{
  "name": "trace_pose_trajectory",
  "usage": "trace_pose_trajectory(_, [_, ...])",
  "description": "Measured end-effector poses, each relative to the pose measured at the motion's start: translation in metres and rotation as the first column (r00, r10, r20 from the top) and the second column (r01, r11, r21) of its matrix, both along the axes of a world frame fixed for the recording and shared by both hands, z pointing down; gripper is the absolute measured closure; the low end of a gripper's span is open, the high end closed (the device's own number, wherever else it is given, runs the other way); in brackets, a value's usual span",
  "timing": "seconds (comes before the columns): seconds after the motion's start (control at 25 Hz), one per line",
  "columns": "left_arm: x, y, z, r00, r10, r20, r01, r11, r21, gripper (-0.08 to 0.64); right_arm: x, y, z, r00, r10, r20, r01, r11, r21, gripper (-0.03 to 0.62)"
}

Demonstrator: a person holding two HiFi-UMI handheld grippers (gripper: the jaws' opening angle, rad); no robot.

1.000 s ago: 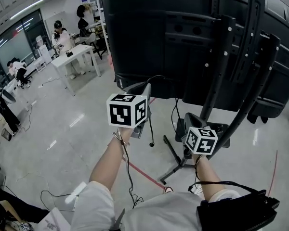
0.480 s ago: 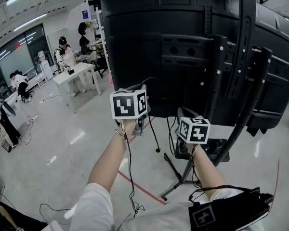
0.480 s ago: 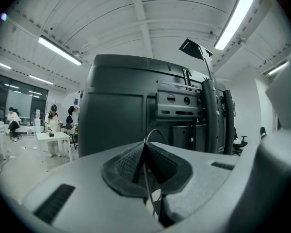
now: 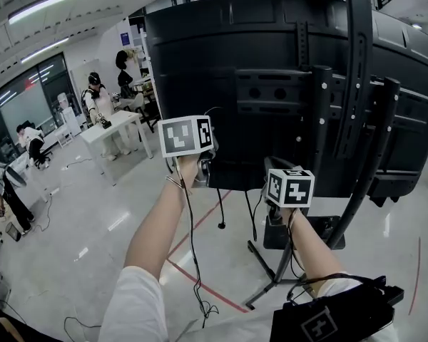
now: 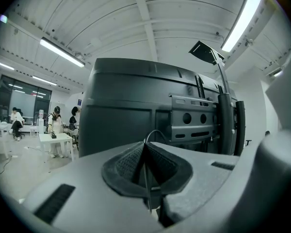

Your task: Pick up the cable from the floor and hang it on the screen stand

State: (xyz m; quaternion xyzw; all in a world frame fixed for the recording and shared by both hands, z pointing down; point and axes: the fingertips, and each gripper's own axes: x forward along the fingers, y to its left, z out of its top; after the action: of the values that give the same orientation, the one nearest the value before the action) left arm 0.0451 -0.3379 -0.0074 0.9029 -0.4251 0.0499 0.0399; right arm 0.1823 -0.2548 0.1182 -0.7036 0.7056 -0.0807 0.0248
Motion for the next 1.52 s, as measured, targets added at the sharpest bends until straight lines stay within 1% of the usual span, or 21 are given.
trace_pose_trajectory(0.16, [0.014,-0.021,-0.02,0.999,-0.022,0.023,0.021,1.0,0.006,0.545,0.016,-0.01,-0.01,1.0,0.0,0.013,0.0,1.0,0.029,0.574])
trace_pose_trajectory(0.28, [0.015,-0.024,-0.034,0.999,-0.014,0.047,0.013,1.0,0.014,0.545,0.011,-0.01,-0.015,1.0,-0.001,0.022,0.0,0.999,0.033,0.574])
trace_pose_trajectory(0.48, [0.025,-0.024,-0.061,0.999,0.009,0.049,-0.011,0.999,0.036,0.545,0.009,-0.015,-0.015,1.0,-0.004,0.023,0.003,1.0,0.02,0.574])
trace_pose_trajectory(0.64, [0.03,-0.019,-0.09,0.998,0.013,0.059,-0.018,0.996,0.082,0.545,0.008,-0.016,-0.015,1.0,-0.007,0.027,0.006,1.0,0.022,0.574])
trace_pose_trajectory(1.0, [0.056,0.007,-0.135,0.997,0.06,0.056,-0.067,0.99,0.122,0.545,0.014,-0.012,-0.012,0.999,-0.011,0.05,0.01,1.0,0.016,0.575])
trace_pose_trajectory(1.12, [0.071,0.018,-0.139,0.992,0.101,0.071,-0.109,0.987,0.116,0.545,0.013,-0.009,-0.013,0.998,-0.016,0.062,0.014,1.0,0.025,0.574])
trace_pose_trajectory(1.24, [0.083,0.034,-0.137,0.987,0.142,0.07,-0.149,0.983,0.104,0.545,0.015,-0.004,-0.011,0.997,-0.012,0.071,0.01,1.0,0.028,0.574])
trace_pose_trajectory(1.52, [0.113,0.057,-0.119,0.977,0.2,0.07,-0.206,0.974,0.091,0.545,0.02,0.007,-0.001,0.996,0.007,0.093,-0.01,0.999,0.03,0.574])
